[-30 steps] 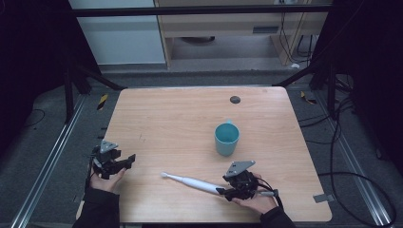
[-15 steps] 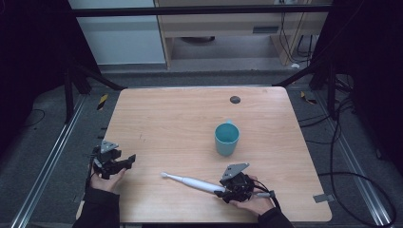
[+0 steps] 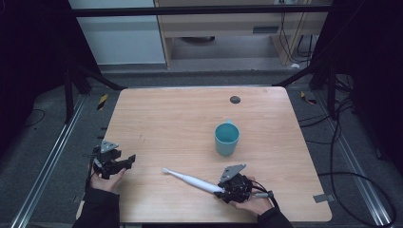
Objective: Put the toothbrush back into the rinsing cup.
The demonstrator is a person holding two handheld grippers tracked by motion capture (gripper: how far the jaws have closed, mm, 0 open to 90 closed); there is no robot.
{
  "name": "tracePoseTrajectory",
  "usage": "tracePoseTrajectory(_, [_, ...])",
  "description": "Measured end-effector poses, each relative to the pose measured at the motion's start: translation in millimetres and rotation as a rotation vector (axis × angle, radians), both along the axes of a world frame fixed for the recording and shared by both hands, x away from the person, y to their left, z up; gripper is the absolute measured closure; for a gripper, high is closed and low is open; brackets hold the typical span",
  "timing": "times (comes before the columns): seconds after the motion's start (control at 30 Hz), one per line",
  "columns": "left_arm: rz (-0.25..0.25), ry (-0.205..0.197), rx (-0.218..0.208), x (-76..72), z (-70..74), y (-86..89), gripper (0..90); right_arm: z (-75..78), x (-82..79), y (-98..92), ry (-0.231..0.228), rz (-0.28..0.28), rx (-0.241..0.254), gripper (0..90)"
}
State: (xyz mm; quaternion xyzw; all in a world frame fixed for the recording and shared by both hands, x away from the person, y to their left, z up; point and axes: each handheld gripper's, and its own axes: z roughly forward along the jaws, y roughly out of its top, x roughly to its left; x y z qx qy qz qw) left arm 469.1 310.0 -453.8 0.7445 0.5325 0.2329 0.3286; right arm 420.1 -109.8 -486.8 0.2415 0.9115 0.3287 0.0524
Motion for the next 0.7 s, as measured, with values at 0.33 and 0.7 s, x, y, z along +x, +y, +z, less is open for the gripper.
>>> tracePoseTrajectory(0.33, [-0.001,-0.002,-0.002,-0.2,0.3,-0.1,36.5,2.7,0.5,-7.7,0.011,0.019,0.007,65.7])
tracePoseTrajectory(0.7, [-0.001,-0.002,-0.002,-0.5,0.5,0.0,36.5,3.0,-2.6,-31.2,0.007,0.014,-0.022,65.6])
